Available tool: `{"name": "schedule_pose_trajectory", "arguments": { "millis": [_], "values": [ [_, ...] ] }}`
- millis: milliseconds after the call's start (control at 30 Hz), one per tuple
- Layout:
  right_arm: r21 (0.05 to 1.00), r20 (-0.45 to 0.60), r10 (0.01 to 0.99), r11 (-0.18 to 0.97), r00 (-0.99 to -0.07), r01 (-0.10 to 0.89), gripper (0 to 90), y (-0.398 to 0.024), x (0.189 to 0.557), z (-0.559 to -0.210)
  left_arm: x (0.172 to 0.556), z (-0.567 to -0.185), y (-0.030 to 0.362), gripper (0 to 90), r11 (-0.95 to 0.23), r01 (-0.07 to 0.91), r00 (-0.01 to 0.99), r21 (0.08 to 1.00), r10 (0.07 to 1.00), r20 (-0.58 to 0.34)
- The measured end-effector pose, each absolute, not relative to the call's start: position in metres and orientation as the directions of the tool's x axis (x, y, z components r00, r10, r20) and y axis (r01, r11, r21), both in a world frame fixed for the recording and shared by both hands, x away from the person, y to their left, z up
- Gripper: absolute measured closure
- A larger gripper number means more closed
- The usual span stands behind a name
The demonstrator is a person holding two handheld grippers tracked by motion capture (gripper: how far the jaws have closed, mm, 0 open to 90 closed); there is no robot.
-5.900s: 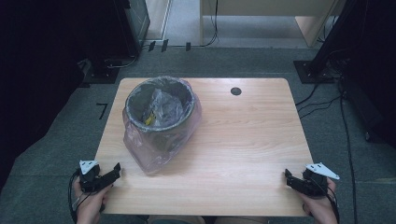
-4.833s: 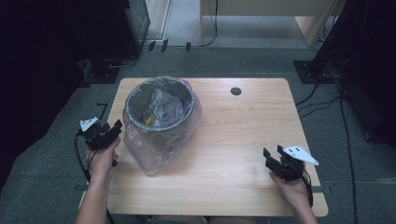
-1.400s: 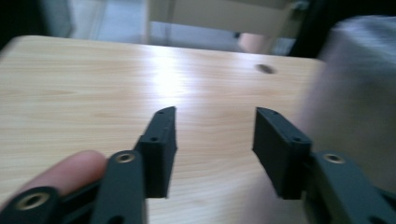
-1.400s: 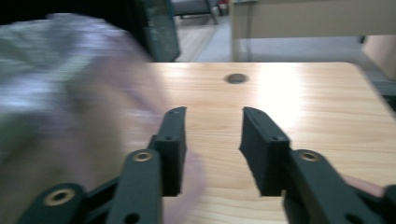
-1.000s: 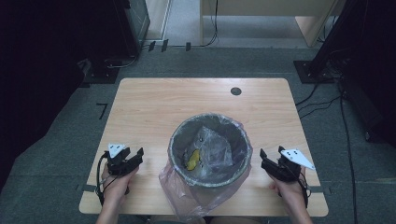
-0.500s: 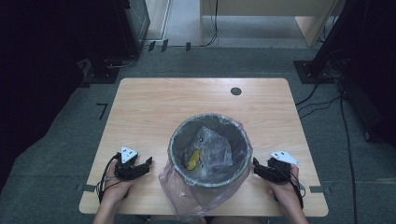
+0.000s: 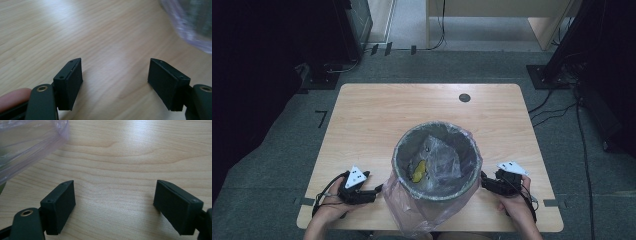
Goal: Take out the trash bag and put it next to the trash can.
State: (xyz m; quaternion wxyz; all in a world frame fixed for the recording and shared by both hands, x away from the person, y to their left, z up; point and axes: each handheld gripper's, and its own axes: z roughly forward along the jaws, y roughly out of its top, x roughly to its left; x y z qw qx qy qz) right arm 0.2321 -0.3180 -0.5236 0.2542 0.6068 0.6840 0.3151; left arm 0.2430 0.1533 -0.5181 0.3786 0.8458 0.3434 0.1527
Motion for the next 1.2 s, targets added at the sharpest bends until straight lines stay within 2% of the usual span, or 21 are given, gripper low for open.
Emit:
{"name": "schedule_pose_trajectory", "arguments": {
  "millis": [133, 300, 367, 500, 700, 1033, 1200],
  "values": [
    [0.740, 0.031, 0.990, 0.070, -0.138, 0.669, 17.3, -0.318, 0.232, -0.524, 0.237, -0.518, 0.144, 26.9, -0.519, 0.418, 0.775, 0.746, 0.632, 0.005],
    [0.740, 0.038, 0.989, 0.069, -0.144, 0.669, 17.3, -0.317, 0.232, -0.524, 0.237, -0.517, 0.131, 23.8, -0.542, 0.385, 0.776, 0.747, 0.629, 0.056],
    [0.740, 0.034, 0.987, 0.080, -0.156, 0.667, 17.3, -0.317, 0.231, -0.524, 0.237, -0.516, 0.127, 23.8, -0.538, 0.386, 0.783, 0.750, 0.620, 0.042],
    [0.738, 0.029, 0.984, 0.098, -0.176, 0.667, 17.5, -0.315, 0.230, -0.524, 0.236, -0.506, 0.121, 23.8, -0.447, 0.371, 0.788, 0.814, 0.615, -0.021],
    [0.738, 0.028, 0.950, 0.191, -0.312, 0.647, 17.5, -0.310, 0.222, -0.523, 0.236, -0.484, 0.122, 24.6, -0.284, 0.359, 0.754, 0.889, 0.650, -0.097],
    [0.740, 0.025, 0.912, 0.258, -0.408, 0.621, 17.5, -0.298, 0.217, -0.524, 0.234, -0.455, 0.123, 25.1, -0.094, 0.318, 0.692, 0.944, 0.704, -0.162],
    [0.742, 0.022, 0.874, 0.311, -0.485, 0.594, 17.5, -0.285, 0.212, -0.524, 0.233, -0.448, 0.126, 25.2, -0.043, 0.313, 0.652, 0.949, 0.736, -0.182]
  ]
}}
